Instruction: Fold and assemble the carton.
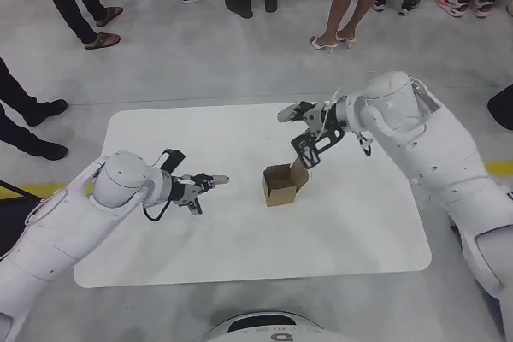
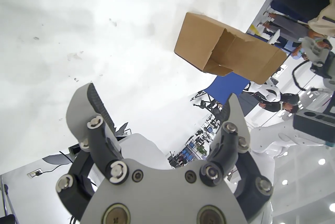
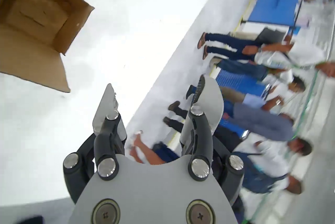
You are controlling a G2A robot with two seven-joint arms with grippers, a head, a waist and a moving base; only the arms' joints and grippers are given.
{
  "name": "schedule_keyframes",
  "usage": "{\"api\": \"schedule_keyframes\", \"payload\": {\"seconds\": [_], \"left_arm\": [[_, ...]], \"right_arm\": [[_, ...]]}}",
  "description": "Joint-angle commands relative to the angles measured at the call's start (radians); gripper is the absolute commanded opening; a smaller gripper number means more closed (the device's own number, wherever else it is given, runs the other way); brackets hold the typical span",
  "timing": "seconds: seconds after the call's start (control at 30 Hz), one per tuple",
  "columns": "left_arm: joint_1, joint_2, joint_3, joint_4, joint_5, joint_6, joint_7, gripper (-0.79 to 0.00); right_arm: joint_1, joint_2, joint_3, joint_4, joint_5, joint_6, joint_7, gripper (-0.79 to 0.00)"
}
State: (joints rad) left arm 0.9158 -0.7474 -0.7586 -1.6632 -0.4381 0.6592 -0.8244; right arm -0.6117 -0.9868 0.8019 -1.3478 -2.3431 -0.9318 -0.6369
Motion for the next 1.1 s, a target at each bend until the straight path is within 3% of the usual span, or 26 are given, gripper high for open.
{"api": "schedule_keyframes", "payload": {"seconds": [0.0, 0.03, 0.07, 0.1, 0.4, 0.6, 0.7, 0.83, 1.07], "left_arm": [[-0.029, -0.014, 0.019, 0.011, 0.010, -0.003, -0.001, 0.000], [-0.043, -0.021, 0.026, 0.017, 0.015, -0.004, 0.004, 0.000], [-0.055, -0.027, 0.034, 0.021, 0.019, -0.004, 0.005, 0.000], [-0.067, -0.033, 0.041, 0.026, 0.019, -0.005, 0.000, 0.000], [-0.114, -0.077, 0.074, 0.094, -0.006, -0.050, 0.002, 0.000], [-0.152, -0.121, 0.115, 0.163, -0.036, -0.087, 0.021, 0.000], [-0.183, -0.152, 0.147, 0.210, -0.041, -0.073, 0.054, 0.000], [-0.232, -0.202, 0.199, 0.270, -0.047, -0.054, 0.090, 0.000], [-0.321, -0.309, 0.302, 0.400, -0.064, -0.042, 0.096, -0.006]], "right_arm": [[-0.104, 0.016, 0.116, 0.010, 0.206, -0.056, 0.048, -0.400], [-0.147, 0.021, 0.153, 0.012, 0.282, -0.073, 0.063, -0.342], [-0.185, 0.026, 0.184, 0.007, 0.347, -0.081, 0.076, -0.117], [-0.215, 0.032, 0.206, -0.020, 0.379, -0.081, 0.097, 0.000], [-0.222, 0.035, 0.213, -0.035, 0.381, -0.081, 0.106, 0.000], [-0.338, 0.049, 0.295, -0.014, 0.581, -0.034, -0.007, 0.000], [-0.423, 0.063, 0.348, -0.046, 0.650, -0.018, -0.060, 0.000], [-0.513, 0.077, 0.368, -0.101, 0.655, -0.037, -0.026, 0.000], [-0.542, 0.067, 0.300, -0.105, 0.708, -0.081, 0.068, 0.000]]}}
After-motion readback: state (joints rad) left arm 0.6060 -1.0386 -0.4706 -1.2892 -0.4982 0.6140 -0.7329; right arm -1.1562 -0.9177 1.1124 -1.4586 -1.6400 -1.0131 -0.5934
